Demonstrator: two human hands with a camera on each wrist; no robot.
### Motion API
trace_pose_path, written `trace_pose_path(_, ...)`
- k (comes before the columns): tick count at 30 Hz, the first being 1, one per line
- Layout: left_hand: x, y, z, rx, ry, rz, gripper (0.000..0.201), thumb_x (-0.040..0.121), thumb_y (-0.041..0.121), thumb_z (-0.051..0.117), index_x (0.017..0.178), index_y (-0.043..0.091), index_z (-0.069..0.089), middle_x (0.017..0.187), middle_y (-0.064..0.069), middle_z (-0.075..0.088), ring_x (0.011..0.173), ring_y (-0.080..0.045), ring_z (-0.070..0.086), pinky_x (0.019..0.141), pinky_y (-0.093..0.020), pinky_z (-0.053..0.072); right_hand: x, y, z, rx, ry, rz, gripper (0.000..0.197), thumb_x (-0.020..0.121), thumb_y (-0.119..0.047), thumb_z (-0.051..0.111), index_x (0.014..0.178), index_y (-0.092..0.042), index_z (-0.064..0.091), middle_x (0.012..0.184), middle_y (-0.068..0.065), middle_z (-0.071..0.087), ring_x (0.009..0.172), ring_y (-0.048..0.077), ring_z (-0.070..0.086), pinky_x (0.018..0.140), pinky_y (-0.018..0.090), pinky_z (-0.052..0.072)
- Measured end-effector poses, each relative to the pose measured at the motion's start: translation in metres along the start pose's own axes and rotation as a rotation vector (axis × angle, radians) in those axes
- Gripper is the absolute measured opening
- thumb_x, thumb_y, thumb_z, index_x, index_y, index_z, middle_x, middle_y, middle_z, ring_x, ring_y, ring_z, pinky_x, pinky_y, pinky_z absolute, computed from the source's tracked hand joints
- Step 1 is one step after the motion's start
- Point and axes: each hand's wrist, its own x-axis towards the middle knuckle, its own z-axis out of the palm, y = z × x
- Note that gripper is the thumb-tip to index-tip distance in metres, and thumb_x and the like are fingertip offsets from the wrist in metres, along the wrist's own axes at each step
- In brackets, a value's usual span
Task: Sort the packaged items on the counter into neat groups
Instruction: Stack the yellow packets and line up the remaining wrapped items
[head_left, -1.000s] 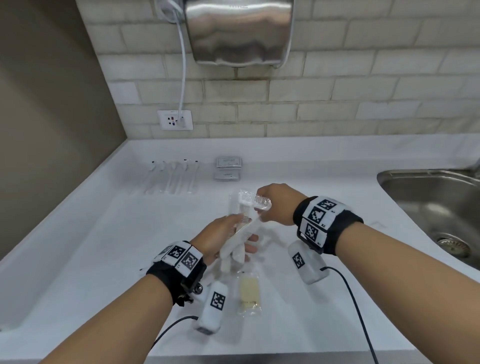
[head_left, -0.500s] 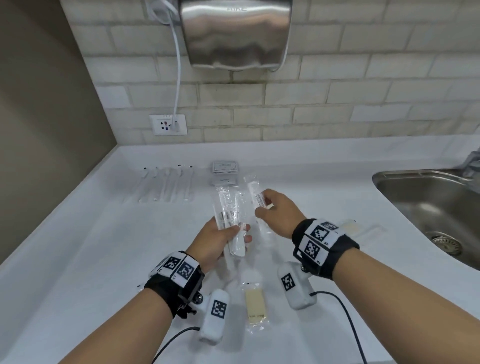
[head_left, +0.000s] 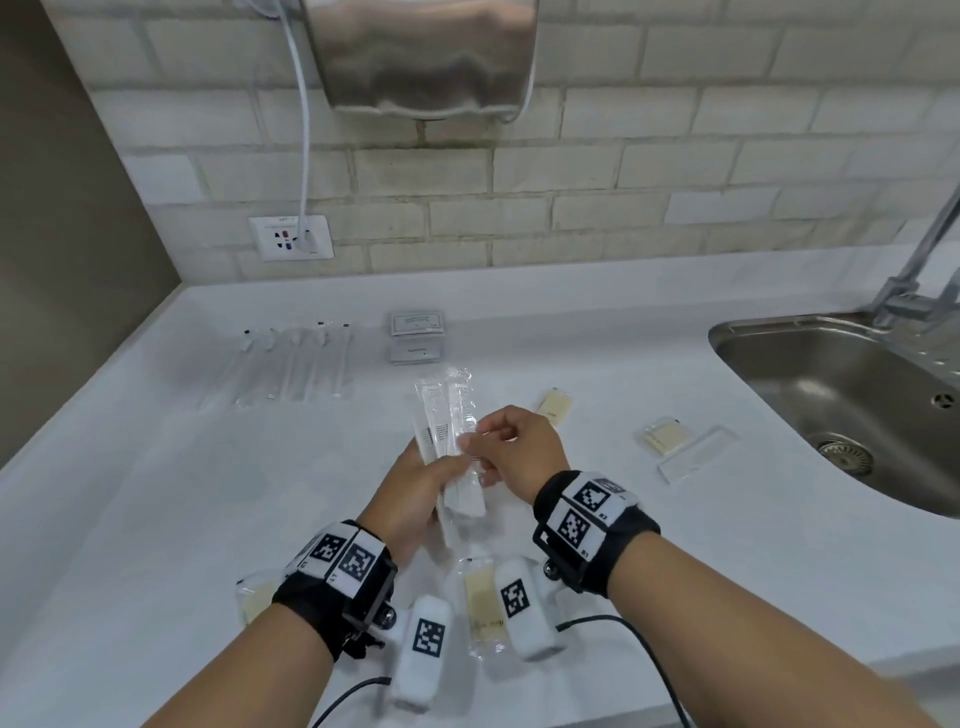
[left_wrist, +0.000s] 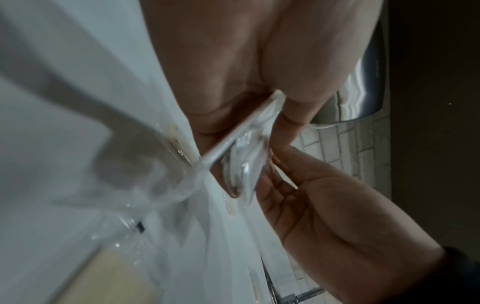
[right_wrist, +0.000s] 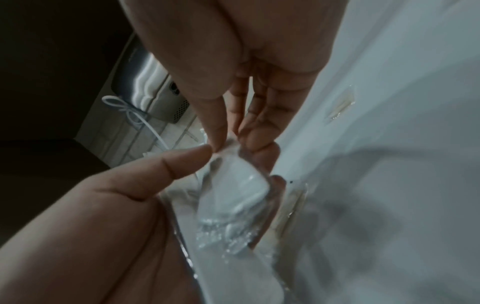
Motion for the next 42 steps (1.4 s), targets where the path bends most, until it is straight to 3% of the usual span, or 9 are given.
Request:
trace_pose_path(4,0.003,-0.003,0.006,0.044,-0.015,0.02,0.028,0.098,0.002,0.047,0.117,0.013,0.064,0.105,-0.016,0.072,0.096,-0.034,0.068,0.088,-0.046,0.053,0.001,0.002,-0.007,0.03,-0.044,0.08,0.005,0.087,-0.002,0.066,0.087,-0.007,0.067,0.071,0.011,0.064,0.058,0.019,0.061,0.067,0.041,0.061)
trace_pose_path(8,0.005,-0.003,0.007,0.03,0.032,-0.003,0.033,0.099,0.004,0.045,0.131,0.012,0.051,0.111,-0.011,0.073,0.093,-0.033,0.072,0.084,-0.053,0.056,0.014,0.012,-0.047,-0.341,0.185,-0.011,0.018,0.089,-0.014,0.061,0.103,-0.017,0.072,0.096,0.0,0.07,0.082,0.015,0.062,0.067,0.018,0.047)
trace_pose_path(11,0.008,0.0,0.007,0.048,0.053,0.029,0.037,0.099,0.004,0.045,0.136,0.011,0.047,0.113,-0.01,0.072,0.09,-0.029,0.073,0.081,-0.05,0.056,0.027,0.023,-0.099,-0.715,0.415,0.155,0.032,0.09,-0.022,0.055,0.121,-0.022,0.059,0.124,0.005,0.058,0.11,0.024,0.052,0.083,0.029,0.046)
trace_pose_path(14,0.01,-0.001,0.01,0.045,0.053,0.042,0.038,0.099,0.004,0.045,0.136,0.011,0.046,0.113,-0.009,0.071,0.09,-0.028,0.073,0.078,-0.045,0.057,0.03,0.039,-0.135,-1.032,0.434,0.397,0.05,0.089,-0.032,0.056,0.134,-0.015,0.041,0.136,0.012,0.042,0.128,0.032,0.036,0.099,0.043,0.039)
trace_pose_path(17,0.01,-0.003,0.013,0.055,0.029,0.029,0.038,0.099,0.005,0.045,0.137,0.013,0.046,0.113,-0.008,0.072,0.092,-0.028,0.073,0.08,-0.049,0.057,0.03,0.05,-0.143,-1.102,0.385,0.457,0.047,0.092,-0.032,0.053,0.129,-0.005,0.041,0.133,0.016,0.044,0.125,0.034,0.04,0.1,0.04,0.038)
trace_pose_path(24,0.007,-0.002,0.014,0.039,-0.006,0.004,0.038,0.099,0.003,0.044,0.136,0.01,0.046,0.112,-0.008,0.072,0.092,-0.029,0.073,0.081,-0.051,0.056,0.02,0.028,-0.091,-1.189,0.019,0.228,0.026,0.09,-0.009,0.051,0.112,-0.004,0.064,0.117,0.011,0.065,0.107,0.027,0.063,0.09,0.03,0.052)
trace_pose_path(28,0.001,-0.001,0.007,0.012,0.006,0.015,0.038,0.098,0.002,0.045,0.135,0.011,0.046,0.112,-0.011,0.072,0.091,-0.03,0.073,0.08,-0.05,0.057,0.01,0.026,-0.065,-1.135,0.029,0.218,0.055,0.078,-0.012,0.073,0.126,-0.011,0.046,0.129,0.011,0.041,0.112,0.029,0.054,0.088,0.033,0.05)
trace_pose_path(35,-0.012,-0.003,-0.002,-0.008,0.05,0.009,0.034,0.096,0.007,0.049,0.13,0.012,0.048,0.111,-0.013,0.072,0.085,-0.028,0.069,0.078,-0.049,0.056,0.002,0.014,-0.068,-1.083,0.003,0.41,0.079,0.07,-0.02,0.084,0.13,-0.003,0.035,0.127,0.012,0.055,0.114,0.027,0.058,0.088,0.032,0.051)
trace_pose_path(42,-0.024,-0.003,-0.005,-0.019,0.038,-0.01,0.027,0.097,0.013,0.05,0.124,0.013,0.055,0.109,-0.011,0.073,0.087,-0.024,0.065,0.073,-0.041,0.055,-0.008,-0.019,-0.051,-0.548,-0.001,0.132,0.029,0.081,-0.018,0.074,0.098,-0.012,0.052,0.096,0.009,0.063,0.072,0.021,0.062,0.064,0.031,0.057)
